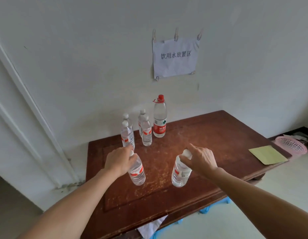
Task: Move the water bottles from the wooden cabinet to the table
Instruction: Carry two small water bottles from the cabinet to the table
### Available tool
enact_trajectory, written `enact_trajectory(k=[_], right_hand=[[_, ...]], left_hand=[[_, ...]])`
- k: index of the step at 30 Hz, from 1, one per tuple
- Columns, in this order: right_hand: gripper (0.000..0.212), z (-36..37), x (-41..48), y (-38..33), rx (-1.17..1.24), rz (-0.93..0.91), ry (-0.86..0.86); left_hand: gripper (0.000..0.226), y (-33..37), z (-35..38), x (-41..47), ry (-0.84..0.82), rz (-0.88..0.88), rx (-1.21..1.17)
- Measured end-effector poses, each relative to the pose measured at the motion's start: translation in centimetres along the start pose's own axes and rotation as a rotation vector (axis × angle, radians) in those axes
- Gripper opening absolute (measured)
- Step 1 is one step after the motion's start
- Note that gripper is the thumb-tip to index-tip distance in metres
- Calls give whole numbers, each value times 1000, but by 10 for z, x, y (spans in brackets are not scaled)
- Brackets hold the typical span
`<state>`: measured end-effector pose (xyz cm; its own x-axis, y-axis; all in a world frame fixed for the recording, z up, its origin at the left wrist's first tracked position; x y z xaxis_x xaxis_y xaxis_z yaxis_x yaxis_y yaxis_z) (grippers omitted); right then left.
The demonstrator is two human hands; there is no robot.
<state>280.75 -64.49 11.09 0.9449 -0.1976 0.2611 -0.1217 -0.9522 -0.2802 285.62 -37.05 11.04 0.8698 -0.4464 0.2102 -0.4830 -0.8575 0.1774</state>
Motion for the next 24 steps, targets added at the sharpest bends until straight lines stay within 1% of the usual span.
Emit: enact_trajectory(k=[6,10,13,19,24], right_hand=[[34,56,115,-6,37,-54,-58],[39,95,188,-16,56,-137,-121],[43,124,234,-23,46,-184,-177],[38,172,290,-38,36,-256,-223],[35,183,303,-43,93,-288,-244]], left_hand=[[26,-33,35,75,-38,-67,3],[23,-50,55,120,-73,-119,30],[28,-61,66,146,-83,-173,30],[26,-78,89,182,-110,-282,5],[24,-81,94,195,-109,-338,-47]])
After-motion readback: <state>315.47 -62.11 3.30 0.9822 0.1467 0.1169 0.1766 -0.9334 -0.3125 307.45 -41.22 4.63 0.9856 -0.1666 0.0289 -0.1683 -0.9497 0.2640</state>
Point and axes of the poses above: each hand's wrist, its own x-axis towards the middle knuckle, its own z-axis out of the palm, y = z × x, the point moved 6 cm from there along x, towards the middle knuckle, and after that the axes turned 12 degrees about z, right-handed, at the moved point
